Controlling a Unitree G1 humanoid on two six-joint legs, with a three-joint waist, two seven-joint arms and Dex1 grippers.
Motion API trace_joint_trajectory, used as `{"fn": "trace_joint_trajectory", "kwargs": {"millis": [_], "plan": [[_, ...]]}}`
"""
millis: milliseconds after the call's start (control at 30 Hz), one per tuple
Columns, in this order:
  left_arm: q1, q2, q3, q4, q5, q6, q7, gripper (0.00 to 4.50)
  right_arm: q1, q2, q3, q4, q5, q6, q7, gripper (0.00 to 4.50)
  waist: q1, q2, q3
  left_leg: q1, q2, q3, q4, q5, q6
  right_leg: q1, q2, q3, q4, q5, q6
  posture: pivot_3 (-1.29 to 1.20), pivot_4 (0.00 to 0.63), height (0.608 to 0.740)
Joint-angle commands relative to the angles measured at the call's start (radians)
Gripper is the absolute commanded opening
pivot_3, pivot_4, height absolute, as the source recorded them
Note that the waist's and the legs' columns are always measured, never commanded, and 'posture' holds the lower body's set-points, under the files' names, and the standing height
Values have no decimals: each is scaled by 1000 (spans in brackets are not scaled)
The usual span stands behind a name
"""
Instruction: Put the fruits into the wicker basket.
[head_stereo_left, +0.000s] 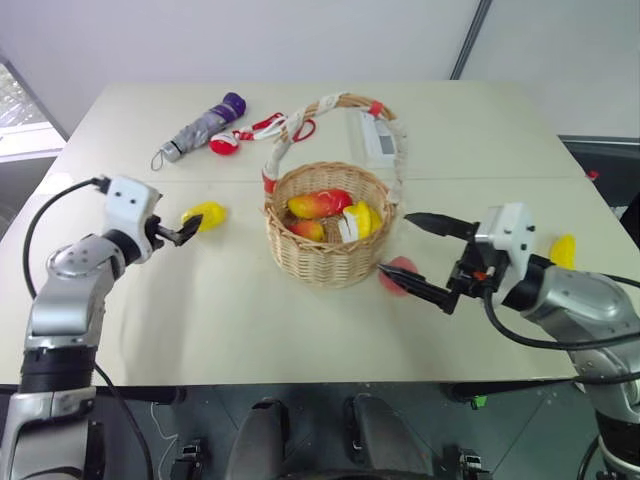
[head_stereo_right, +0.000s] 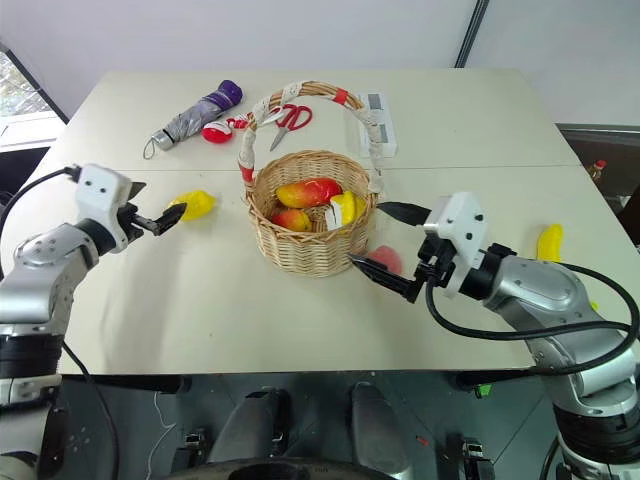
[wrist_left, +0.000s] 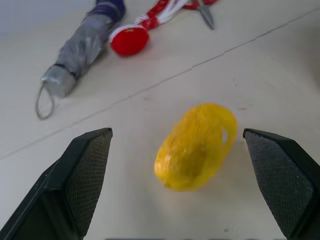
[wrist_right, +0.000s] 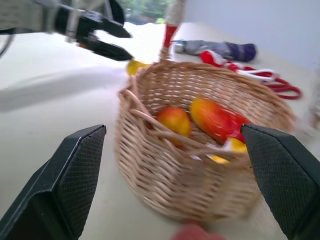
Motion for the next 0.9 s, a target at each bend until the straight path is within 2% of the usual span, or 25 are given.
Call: {"fn": "trace_joint_trajectory", "kwargs": {"millis": [33, 167, 400, 500, 633, 667, 800, 867, 900], "plan": [[-74, 31, -55, 78, 53, -11, -57, 4500, -39, -9, 19, -42, 7, 0, 9, 4496, -1, 0, 0, 0, 0, 0, 0, 0, 0, 0, 0, 0, 0, 0, 0, 0, 150, 740], [-198, 23, -139, 260, 125, -67, -106, 4500, -58, 11, 45, -34, -12, -21, 4, 4496, -1, 0, 0, 0, 0, 1, 0, 0, 0, 0, 1, 0, 0, 0, 0, 0, 150, 740], [-307, -16, -209, 463, 200, -154, -151, 4500, -37, 27, 50, -67, -15, -28, -19, 4496, -1, 0, 0, -1, 0, 1, 0, 0, 0, 0, 1, -1, 0, 0, 0, 0, 150, 740], [-334, -29, -202, 520, 212, -186, -138, 3689, -28, 34, 52, -80, -21, -32, -33, 4500, 0, 0, 0, -1, 0, 1, 1, 0, 0, 0, 1, -1, 0, 0, 0, 0, 150, 740], [-341, -32, -191, 544, 211, -222, -146, 1656, -24, 41, 58, -87, -26, -32, -43, 4500, -1, 0, 0, -1, 0, 1, 1, 0, 0, 0, 1, -1, 1, 0, 0, 0, 150, 740], [-339, -31, -188, 542, 209, -224, -147, 1522, -23, 42, 60, -87, -29, -33, -43, 4500, -1, 0, 0, -1, 0, 1, 1, 0, 0, 0, 1, -1, 1, 0, 0, 0, 150, 740], [-301, -7, -156, 487, 181, -223, -160, 1519, -26, 40, 65, -85, -35, -34, -39, 4500, -2, 0, 0, -1, 0, 1, 1, 0, 0, 0, 0, -1, 1, 0, 0, 0, 150, 740], [-246, 13, -94, 375, 110, -201, -208, 1519, -30, 31, 56, -81, -34, -36, -31, 4500, -6, 0, 0, -1, 1, 0, 1, 0, 0, -1, 0, -1, 1, 0, 0, 0, 150, 740], [-197, 24, -50, 260, 38, -172, -259, 1519, -32, 23, 44, -73, -32, -36, -24, 4500, -9, 0, 0, -1, 2, 0, 1, 0, 0, -1, 0, 0, 1, 0, 0, 0, 150, 740]]}}
